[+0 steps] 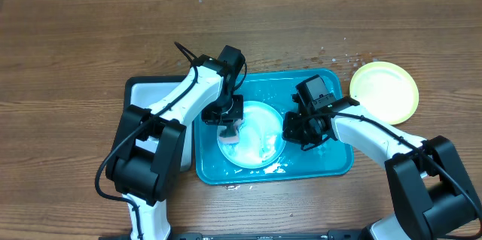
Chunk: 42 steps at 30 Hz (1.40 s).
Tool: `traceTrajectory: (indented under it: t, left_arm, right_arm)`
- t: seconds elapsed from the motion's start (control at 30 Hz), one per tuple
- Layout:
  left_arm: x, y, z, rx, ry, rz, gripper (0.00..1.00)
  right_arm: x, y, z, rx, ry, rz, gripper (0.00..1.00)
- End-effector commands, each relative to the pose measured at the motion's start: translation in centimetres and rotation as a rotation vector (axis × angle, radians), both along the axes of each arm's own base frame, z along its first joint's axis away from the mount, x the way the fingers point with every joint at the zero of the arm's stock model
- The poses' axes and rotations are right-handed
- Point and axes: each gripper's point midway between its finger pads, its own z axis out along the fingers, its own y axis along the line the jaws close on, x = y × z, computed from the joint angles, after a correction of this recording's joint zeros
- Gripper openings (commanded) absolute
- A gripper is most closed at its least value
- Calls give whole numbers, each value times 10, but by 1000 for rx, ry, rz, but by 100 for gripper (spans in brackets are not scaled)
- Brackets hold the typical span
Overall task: Clean dirty plates on tray and stack at the side
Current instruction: 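Scrub the held white plate with the sponge in the left gripper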
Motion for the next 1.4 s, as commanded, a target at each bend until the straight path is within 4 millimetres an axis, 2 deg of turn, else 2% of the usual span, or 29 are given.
traceTrajectory:
  t: [0.0, 0.13, 0.27, 0.4, 0.57, 0.67, 0.8, 0.97, 1.17, 1.37]
  left_arm:
    - [-27, -32, -3, -182, 105, -177, 4]
    - [-43, -68, 6, -321, 130, -246, 4]
    - [-49, -94, 6, -356, 111, -283, 4]
    - [-47, -109, -1, -356, 101, -230, 4]
    - [-35, -111, -20, -346, 111, -118, 4]
    - [-17, -107, -33, -349, 87, -37, 4]
    - [16, -99, -33, -372, 12, 52, 4]
    - [47, -62, -34, -297, -52, 153, 4]
    - [50, -16, -36, -155, -37, 187, 4]
    - [39, -11, -24, -137, -2, 71, 4]
  right_arm:
    - [2, -4, -4, -19, 7, -12, 4]
    - [2, -3, -4, -18, 6, -12, 4]
    - [2, -3, -4, -18, 5, -12, 4]
    - [1, -4, -4, -20, 9, -13, 4]
    - [0, -4, -5, -22, 16, -13, 4]
    - [-1, -5, -5, -23, 18, -13, 4]
    - [-1, -5, -5, -24, 20, -13, 4]
    - [-1, -5, -5, -24, 21, -16, 4]
    - [-1, -5, -5, -24, 21, -16, 4]
    - [-1, -5, -5, -24, 19, -16, 4]
